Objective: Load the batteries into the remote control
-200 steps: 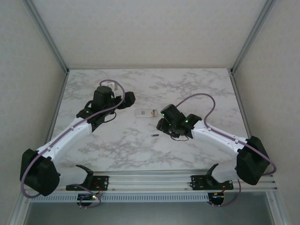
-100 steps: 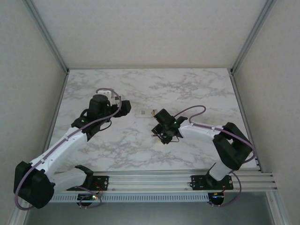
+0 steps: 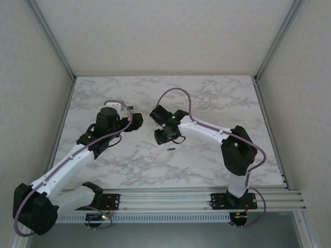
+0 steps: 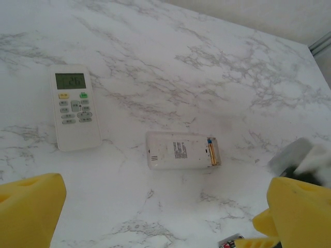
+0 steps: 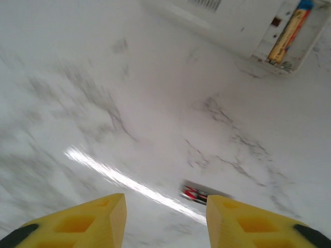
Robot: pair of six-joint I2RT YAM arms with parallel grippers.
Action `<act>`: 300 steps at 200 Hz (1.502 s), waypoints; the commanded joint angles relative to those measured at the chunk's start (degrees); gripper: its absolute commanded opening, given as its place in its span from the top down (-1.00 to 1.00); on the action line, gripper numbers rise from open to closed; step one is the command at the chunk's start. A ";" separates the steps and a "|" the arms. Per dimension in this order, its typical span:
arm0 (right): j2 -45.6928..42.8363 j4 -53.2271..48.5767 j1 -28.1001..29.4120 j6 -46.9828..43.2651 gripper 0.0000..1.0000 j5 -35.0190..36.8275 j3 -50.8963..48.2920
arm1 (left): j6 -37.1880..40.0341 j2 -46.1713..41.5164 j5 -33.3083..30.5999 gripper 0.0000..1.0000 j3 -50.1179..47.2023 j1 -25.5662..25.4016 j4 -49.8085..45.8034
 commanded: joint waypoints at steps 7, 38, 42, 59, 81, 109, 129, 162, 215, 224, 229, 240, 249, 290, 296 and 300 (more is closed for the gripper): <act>4.84 -12.42 0.04 -20.91 0.07 2.89 2.12 | 0.64 -1.20 -1.86 -0.99 -0.64 -0.22 1.27; 9.60 -12.38 0.09 -22.57 0.07 1.17 3.99 | -0.17 -1.56 -1.42 -0.99 -1.70 -0.22 2.35; 10.10 -12.04 0.09 -22.45 0.08 1.44 3.95 | -0.28 -1.52 -1.19 -0.99 -1.74 -0.20 2.39; 11.17 -10.33 0.12 -22.39 0.09 1.98 2.95 | -0.45 -1.47 -0.91 -0.99 -1.89 -0.22 2.55; 12.30 -8.45 0.04 -22.04 0.18 2.63 1.88 | -0.05 -1.25 -1.23 -0.99 -1.47 -0.21 2.36; 12.91 -5.64 0.00 -21.37 0.49 1.92 0.62 | -0.10 -0.44 -0.95 -0.99 -0.92 -0.21 2.58; 13.29 -4.89 0.00 -20.87 0.73 1.32 0.26 | -0.47 0.23 -0.25 -0.99 -0.96 -0.22 2.88; 8.24 -0.59 -1.44 -17.55 0.86 -2.33 -2.10 | -2.29 3.30 -0.05 -0.99 -1.07 -0.21 2.62; -6.13 20.79 -12.44 12.79 0.88 -4.65 -10.95 | -4.95 20.30 6.41 -0.99 4.44 1.19 -0.69; -5.06 20.52 -12.48 14.16 0.88 -1.48 -9.49 | -4.63 22.94 7.98 -0.99 5.34 1.28 -0.20; -4.35 20.20 -12.49 14.85 0.88 0.01 -8.23 | -4.34 24.22 8.80 -0.98 5.76 1.32 0.14; -2.22 20.21 -12.88 15.69 0.88 1.80 -5.90 | -3.50 26.65 10.88 -0.94 6.32 1.27 1.67; -0.46 20.48 -13.07 16.25 0.88 2.82 -4.35 | -3.06 28.52 11.39 -0.91 6.83 1.27 2.37; 6.00 22.09 -13.20 18.05 0.88 4.77 0.57 | -3.26 35.90 12.70 -0.72 10.01 1.54 4.13; 6.44 22.36 -13.19 18.20 0.89 4.96 0.66 | -3.47 36.69 13.26 -0.68 10.27 1.55 4.76; 6.72 22.46 -13.25 18.33 0.89 5.23 0.77 | -3.69 37.26 13.57 -0.66 10.40 1.54 5.24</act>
